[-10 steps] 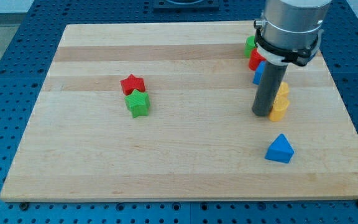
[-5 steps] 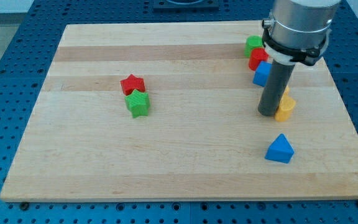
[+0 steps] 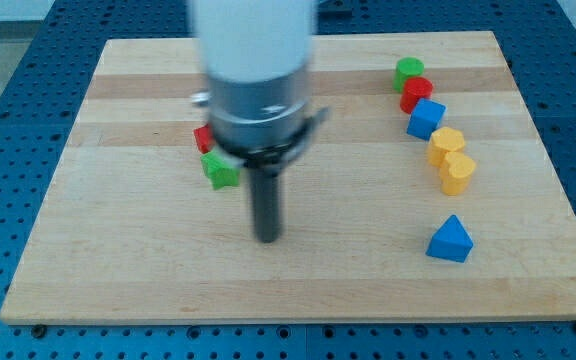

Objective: Move the blue cube in between the green circle and the yellow hexagon

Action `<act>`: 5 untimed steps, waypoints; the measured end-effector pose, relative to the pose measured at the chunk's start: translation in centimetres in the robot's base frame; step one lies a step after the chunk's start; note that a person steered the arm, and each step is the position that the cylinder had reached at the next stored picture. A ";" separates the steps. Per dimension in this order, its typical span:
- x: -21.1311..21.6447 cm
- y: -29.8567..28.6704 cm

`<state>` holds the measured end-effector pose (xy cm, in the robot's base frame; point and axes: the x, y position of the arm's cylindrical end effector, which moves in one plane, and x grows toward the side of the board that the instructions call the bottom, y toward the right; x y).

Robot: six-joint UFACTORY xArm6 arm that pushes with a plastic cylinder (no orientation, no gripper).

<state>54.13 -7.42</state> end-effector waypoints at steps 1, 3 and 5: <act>0.2 -9.9; -8.2 -12.4; -14.3 -11.6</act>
